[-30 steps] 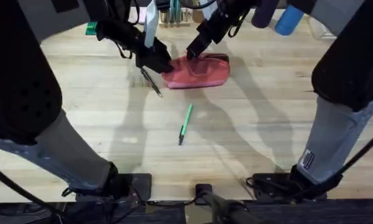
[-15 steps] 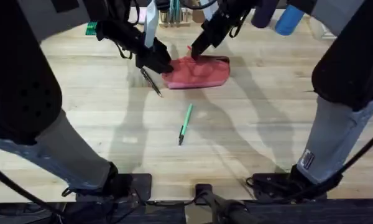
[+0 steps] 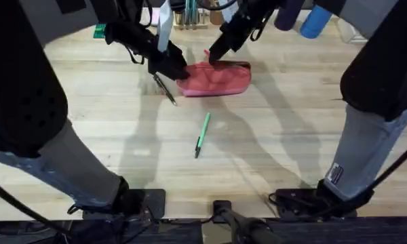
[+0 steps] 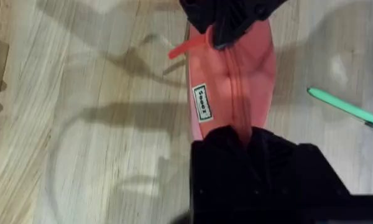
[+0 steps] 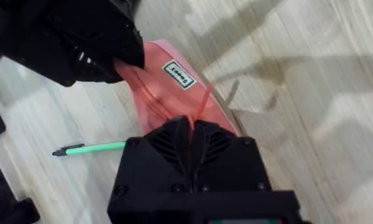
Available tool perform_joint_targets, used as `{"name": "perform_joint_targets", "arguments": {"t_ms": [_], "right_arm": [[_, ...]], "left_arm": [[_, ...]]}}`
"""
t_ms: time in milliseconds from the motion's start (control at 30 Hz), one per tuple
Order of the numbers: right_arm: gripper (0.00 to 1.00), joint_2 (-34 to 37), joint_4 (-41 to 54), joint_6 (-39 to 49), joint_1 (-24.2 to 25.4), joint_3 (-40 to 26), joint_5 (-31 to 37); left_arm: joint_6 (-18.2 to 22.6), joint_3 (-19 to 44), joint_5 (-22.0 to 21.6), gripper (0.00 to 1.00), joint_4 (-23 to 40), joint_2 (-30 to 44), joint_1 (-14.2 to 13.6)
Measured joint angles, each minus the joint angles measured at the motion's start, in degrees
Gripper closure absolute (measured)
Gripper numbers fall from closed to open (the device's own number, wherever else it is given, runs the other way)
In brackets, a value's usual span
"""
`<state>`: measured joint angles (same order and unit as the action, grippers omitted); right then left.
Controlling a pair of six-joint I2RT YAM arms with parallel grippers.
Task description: Unzip the bag, pick up the pens from the table one at a time and place them inside, then zip the bag closed.
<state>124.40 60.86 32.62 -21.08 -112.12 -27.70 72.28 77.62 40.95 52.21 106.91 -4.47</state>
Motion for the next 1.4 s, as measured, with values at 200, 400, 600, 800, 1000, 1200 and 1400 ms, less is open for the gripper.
{"name": "perform_joint_targets", "arguments": {"t_ms": [200, 400, 600, 800, 1000, 1200, 1400], "right_arm": [[0.969, 0.0, 0.0, 0.5, 0.0, 0.0, -0.2], [0.969, -0.1, 0.1, 2.6, -0.2, 0.0, -0.2], [0.969, -0.9, 0.5, 5.0, -1.1, 0.0, 1.0], [0.970, -2.6, 1.0, 6.5, -2.1, 0.0, 0.9], [0.970, -4.8, 1.6, 7.7, -4.5, 0.0, 0.1], [0.969, -4.8, 1.9, 8.7, -5.7, 0.0, -0.2], [0.969, -4.8, 1.8, 10.0, -6.7, 0.0, -0.2]], "left_arm": [[0.0, 0.0, 0.0, 0.958, 0.0, 0.0, 0.0], [0.0, 0.0, 0.0, 0.958, 0.0, 0.0, 0.0], [0.0, 0.0, 0.0, 0.959, 0.3, 0.0, 0.0], [0.0, 0.0, 0.0, 0.959, -0.1, 0.0, 0.0], [0.1, 0.0, -0.1, 0.958, -0.3, 0.0, 0.0], [0.2, 0.0, 0.0, 0.959, -0.2, 0.0, 0.0], [0.2, 0.0, 0.0, 0.959, -0.2, 0.0, 0.0]]}}
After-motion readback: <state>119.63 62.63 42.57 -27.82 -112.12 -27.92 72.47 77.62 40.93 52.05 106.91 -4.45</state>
